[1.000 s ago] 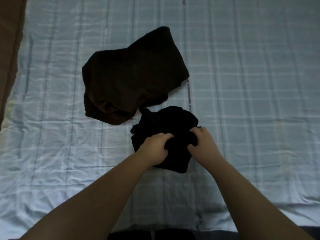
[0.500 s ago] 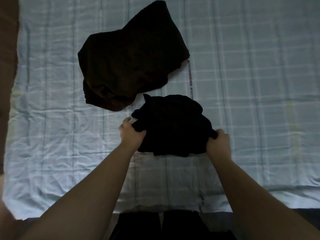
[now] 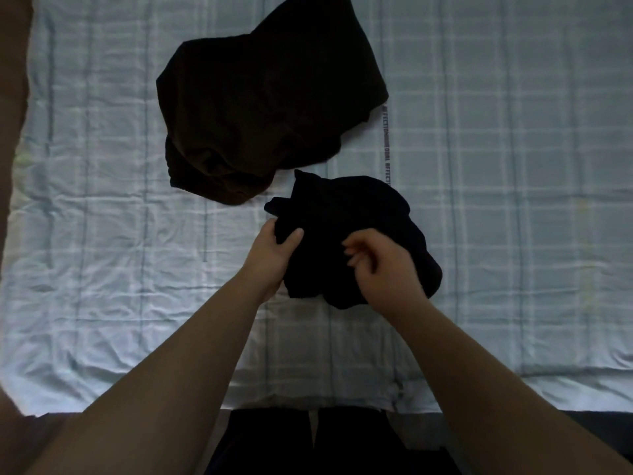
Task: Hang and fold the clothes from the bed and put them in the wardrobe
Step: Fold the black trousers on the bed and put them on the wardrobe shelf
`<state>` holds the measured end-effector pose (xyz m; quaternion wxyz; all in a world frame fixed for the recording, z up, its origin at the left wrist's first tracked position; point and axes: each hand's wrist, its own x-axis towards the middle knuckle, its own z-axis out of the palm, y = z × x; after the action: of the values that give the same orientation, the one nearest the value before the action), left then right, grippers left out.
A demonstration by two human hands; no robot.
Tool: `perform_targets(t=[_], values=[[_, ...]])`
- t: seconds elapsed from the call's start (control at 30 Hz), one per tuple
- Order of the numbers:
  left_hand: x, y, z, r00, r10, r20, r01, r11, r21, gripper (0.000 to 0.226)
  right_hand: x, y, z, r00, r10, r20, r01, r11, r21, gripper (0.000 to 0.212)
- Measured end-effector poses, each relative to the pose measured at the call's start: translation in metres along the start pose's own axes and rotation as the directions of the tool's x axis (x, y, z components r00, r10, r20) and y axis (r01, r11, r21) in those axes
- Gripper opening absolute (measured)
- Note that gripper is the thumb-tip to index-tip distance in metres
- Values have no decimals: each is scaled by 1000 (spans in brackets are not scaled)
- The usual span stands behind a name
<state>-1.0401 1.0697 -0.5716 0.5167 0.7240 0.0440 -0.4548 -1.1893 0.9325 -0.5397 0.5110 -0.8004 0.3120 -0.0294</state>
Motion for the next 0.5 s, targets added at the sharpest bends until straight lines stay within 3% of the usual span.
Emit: perform_targets(t=[0.07, 0.1, 0.17, 0.27, 0.33, 0.43, 0.5], values=[[-5, 16, 0, 998, 22, 65, -20, 999, -37, 34, 3, -16, 10, 985, 27, 169, -33, 999, 35, 27], [-6, 25, -2, 994, 13, 111, -7, 998, -60, 39, 2, -20, 16, 985, 14, 172, -15, 1000, 3, 29], [-13, 47, -8, 978, -30, 207, 55, 991, -118, 43, 2, -20, 22, 996, -17, 92, 31, 988, -153, 43], [-29, 83, -16, 937, -124, 326, 175, 976, -132, 31, 5, -12, 17, 994, 109, -3, -102, 923, -371, 56], [-40, 102, -18, 911, -172, 375, 256, 948, -189, 25, 4, -7, 7, 990, 135, -51, -144, 904, -402, 56], [-52, 119, -11, 921, -249, 300, 358, 846, -396, 12, -5, -22, -9, 981, 63, -184, -119, 942, -313, 66], [-57, 130, -2, 928, -301, 218, 371, 716, -591, 16, -18, -48, -16, 967, -67, -245, 15, 978, -207, 72]])
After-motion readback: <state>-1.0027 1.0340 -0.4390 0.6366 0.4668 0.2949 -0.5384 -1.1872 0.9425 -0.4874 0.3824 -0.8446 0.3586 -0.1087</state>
